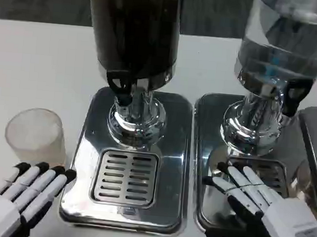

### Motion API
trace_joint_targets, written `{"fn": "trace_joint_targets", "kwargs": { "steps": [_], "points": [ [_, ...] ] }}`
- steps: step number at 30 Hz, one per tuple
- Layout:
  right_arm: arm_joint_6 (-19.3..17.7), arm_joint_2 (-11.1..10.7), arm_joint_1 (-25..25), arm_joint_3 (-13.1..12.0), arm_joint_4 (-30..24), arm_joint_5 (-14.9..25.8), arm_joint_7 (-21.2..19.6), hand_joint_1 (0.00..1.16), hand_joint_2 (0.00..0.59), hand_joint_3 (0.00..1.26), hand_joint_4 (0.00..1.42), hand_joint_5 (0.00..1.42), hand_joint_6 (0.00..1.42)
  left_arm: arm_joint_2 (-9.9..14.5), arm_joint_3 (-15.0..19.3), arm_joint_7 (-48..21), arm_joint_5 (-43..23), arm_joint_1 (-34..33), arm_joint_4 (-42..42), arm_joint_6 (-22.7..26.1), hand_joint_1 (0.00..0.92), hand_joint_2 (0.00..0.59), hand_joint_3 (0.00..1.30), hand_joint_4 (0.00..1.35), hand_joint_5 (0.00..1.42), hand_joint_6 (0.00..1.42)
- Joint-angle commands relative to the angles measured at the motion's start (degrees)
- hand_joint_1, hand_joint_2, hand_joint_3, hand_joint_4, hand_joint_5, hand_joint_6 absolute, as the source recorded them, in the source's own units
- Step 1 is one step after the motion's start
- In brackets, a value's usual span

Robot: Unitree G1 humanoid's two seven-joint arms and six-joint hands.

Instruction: Grasp the cup under the faucet to collect the drink, then remove the cup.

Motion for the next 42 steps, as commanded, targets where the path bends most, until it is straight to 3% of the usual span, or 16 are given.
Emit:
{"fn": "trace_joint_targets", "kwargs": {
  "steps": [1,17,25,33,42],
  "points": [
    [-0.37,-0.26,-0.3,-0.4,-0.47,0.79,0.06,0.58,0.424,0.21,0.07,0.05,0.23,0.77,-0.47,0.32,-0.54,-0.25,0.28,-0.15,0.0,0.101,0.0,0.0,0.0,0.0],
    [0.38,0.86,-0.91,-0.16,0.19,1.39,0.55,0.58,0.424,0.21,0.09,0.06,0.23,0.71,0.97,1.9,-3.32,-1.19,1.94,-1.48,0.0,0.102,0.0,0.0,0.0,0.0],
    [1.37,2.26,-0.86,0.64,-0.09,1.42,0.85,0.58,0.414,0.22,0.1,0.07,0.25,1.19,3.27,5.68,-8.41,-4.41,7.72,-7.32,0.0,0.109,0.0,0.0,0.0,0.0],
    [1.43,2.81,-1.53,0.76,0.32,1.57,1.19,0.57,0.41,0.22,0.11,0.07,0.25,0.13,6.03,5.32,-12.96,-8.1,11.27,-6.08,0.0,0.07,0.0,0.0,0.0,0.0],
    [2.01,3.39,-1.58,0.92,0.47,2.25,1.63,0.55,0.392,0.23,0.12,0.08,0.26,0.0,5.46,2.3,-19.84,-11.99,16.33,-4.46,0.0,0.055,0.0,0.0,0.0,0.0]
  ]
}}
